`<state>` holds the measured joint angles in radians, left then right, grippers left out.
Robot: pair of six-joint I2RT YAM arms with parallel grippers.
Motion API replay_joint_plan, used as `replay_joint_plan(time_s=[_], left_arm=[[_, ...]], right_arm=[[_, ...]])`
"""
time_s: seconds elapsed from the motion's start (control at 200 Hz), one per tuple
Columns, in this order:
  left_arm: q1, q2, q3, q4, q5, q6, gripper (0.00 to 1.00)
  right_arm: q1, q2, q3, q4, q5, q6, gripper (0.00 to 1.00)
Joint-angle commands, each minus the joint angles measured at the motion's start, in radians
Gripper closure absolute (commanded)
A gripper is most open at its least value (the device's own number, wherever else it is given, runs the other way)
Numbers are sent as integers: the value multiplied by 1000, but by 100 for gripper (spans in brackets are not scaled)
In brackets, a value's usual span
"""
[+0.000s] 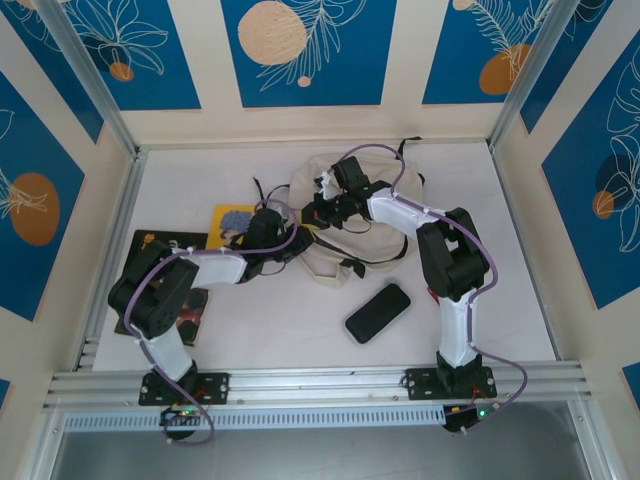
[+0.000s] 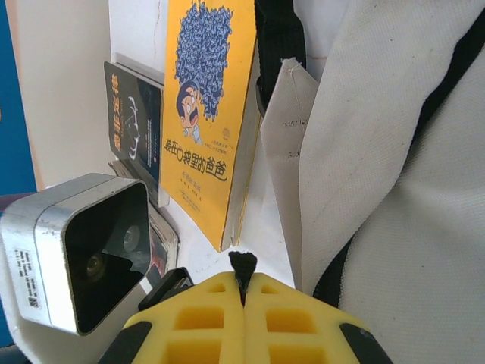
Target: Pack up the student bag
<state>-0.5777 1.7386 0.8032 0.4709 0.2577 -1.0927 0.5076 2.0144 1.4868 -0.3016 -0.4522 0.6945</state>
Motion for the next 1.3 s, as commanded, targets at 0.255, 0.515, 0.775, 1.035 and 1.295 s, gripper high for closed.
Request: replay_joint_plan(time_s=[0.255,0.515,0.775,1.035,1.295], left_arm=[[8,-19,-58,34,-27,12,100],[5,-104,-154,-53,6,75,100],[3,-140,-221,-102,21,118,100],[3,-137,-226,-127,23,127,100],[3,-140,-195,-165,17,145,100]], right_arm=[[-6,16,39,-32,40,-1,100],[-6,89,91,-67,204,13,100],[-5,164,179,-35,302,15,100],[-15,236,320,-53,380,-34,100],[-42,282,404,-81,417,-45,100]])
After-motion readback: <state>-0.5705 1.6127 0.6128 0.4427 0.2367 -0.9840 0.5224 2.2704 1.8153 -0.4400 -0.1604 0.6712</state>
